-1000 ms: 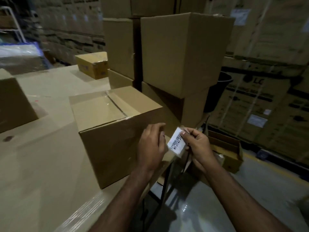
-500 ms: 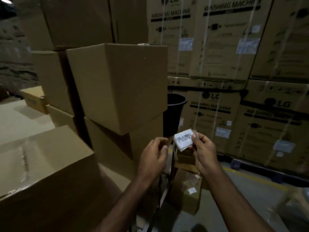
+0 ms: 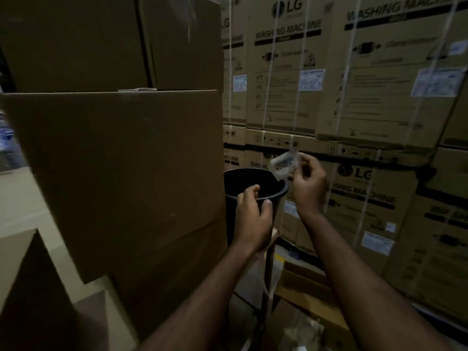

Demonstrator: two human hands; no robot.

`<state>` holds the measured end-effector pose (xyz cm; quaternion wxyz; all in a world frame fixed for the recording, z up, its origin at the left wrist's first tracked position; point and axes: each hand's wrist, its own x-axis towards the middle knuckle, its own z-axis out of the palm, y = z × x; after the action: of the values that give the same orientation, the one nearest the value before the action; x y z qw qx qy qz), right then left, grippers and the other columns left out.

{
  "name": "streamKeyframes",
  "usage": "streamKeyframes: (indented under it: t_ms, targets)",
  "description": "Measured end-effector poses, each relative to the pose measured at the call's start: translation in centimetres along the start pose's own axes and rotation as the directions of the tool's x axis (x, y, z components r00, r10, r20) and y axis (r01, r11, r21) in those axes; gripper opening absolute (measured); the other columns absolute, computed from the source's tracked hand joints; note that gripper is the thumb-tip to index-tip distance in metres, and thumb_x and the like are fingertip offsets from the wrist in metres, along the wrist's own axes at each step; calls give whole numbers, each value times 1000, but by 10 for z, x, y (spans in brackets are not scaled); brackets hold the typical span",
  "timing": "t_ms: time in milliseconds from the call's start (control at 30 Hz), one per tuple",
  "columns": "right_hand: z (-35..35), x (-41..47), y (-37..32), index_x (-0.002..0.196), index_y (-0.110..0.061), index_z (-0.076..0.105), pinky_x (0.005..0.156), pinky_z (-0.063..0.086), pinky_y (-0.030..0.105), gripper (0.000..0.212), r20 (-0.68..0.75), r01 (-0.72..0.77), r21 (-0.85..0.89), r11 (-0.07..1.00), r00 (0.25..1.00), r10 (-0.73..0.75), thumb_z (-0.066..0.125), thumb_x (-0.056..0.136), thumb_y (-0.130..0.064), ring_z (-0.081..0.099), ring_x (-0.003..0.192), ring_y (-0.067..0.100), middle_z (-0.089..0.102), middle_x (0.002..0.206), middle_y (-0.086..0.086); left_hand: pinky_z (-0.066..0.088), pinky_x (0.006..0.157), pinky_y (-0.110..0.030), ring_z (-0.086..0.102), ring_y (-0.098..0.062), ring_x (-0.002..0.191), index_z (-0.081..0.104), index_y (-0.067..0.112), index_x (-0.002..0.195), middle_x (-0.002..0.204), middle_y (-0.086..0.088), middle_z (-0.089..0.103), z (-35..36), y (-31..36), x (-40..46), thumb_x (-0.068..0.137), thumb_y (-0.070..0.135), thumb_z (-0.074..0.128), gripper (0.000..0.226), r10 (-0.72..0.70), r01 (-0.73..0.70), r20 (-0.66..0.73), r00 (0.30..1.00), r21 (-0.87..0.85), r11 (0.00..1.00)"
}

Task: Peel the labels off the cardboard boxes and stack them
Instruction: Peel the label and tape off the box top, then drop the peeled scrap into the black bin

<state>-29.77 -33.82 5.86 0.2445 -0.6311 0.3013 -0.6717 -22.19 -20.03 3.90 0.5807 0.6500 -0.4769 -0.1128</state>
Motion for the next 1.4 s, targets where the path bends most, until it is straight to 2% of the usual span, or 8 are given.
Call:
streamKeyframes:
  t_ms: [133,300,700,800,867,933,1067,1400]
  targets:
    - [22,19,20,118,-12,69,78,49,13,23,145,170,-124,978,978,-152,58,97,-13,65,96,11,71,108,2,42,98,-23,46,-9,122,40,16,147,146,-4,40,10,-11,20,102,23,52,47,-40,41,-35,999,36,999]
    - [34,23,43,131,-7,62,96,47,28,39,505,191,-309,932,863,-10,65,93,-13,63,114,23,67,124,12,42,98,-23,47,-9,122,41,15,146,144,-5,42,12,-16,29,102,22,53,46,-51,54,-49,997,61,997]
    - [1,-21,1,119,-7,69,91,54,30,28,417,197,-185,963,903,-104,64,92,-7,64,105,17,70,114,8,46,107,-32,47,-11,128,43,16,144,143,-3,42,-5,2,-3,102,20,53,44,29,-28,-25,999,47,999]
    - [-12,-48,-18,117,-9,70,83,49,17,26,391,179,-176,968,915,-98,65,92,-9,64,100,12,70,110,4,46,107,-30,49,-11,127,46,16,142,140,-3,44,-25,7,-25,102,18,53,40,66,-65,-33,997,44,997]
    - [-19,-72,-35,116,-10,71,83,48,16,24,363,161,-156,975,927,-95,65,92,-10,63,98,8,70,108,1,47,106,-29,50,-9,125,48,16,140,138,-2,46,-42,8,-46,101,17,53,39,88,-87,-33,996,31,996]
    - [-24,-99,-54,114,-11,71,83,51,18,22,330,140,-121,983,940,-93,63,93,-11,62,96,6,69,106,-2,48,103,-24,52,-7,123,49,17,139,135,0,48,-64,9,-71,101,17,54,38,115,-114,-36,993,36,993]
    - [-20,-168,-95,106,-13,71,74,45,6,16,275,83,-45,996,959,-67,60,94,-9,62,90,2,68,98,-3,44,94,-8,52,-1,120,52,19,138,132,4,50,-123,8,-126,100,17,54,38,158,-152,-60,986,92,984]
    - [47,-347,-220,100,-12,72,70,49,17,16,443,76,163,984,885,-142,62,92,-3,63,87,4,67,92,-2,48,98,-19,54,-1,118,54,20,136,129,4,54,-303,-13,-246,100,18,54,36,153,-97,-238,959,233,968]
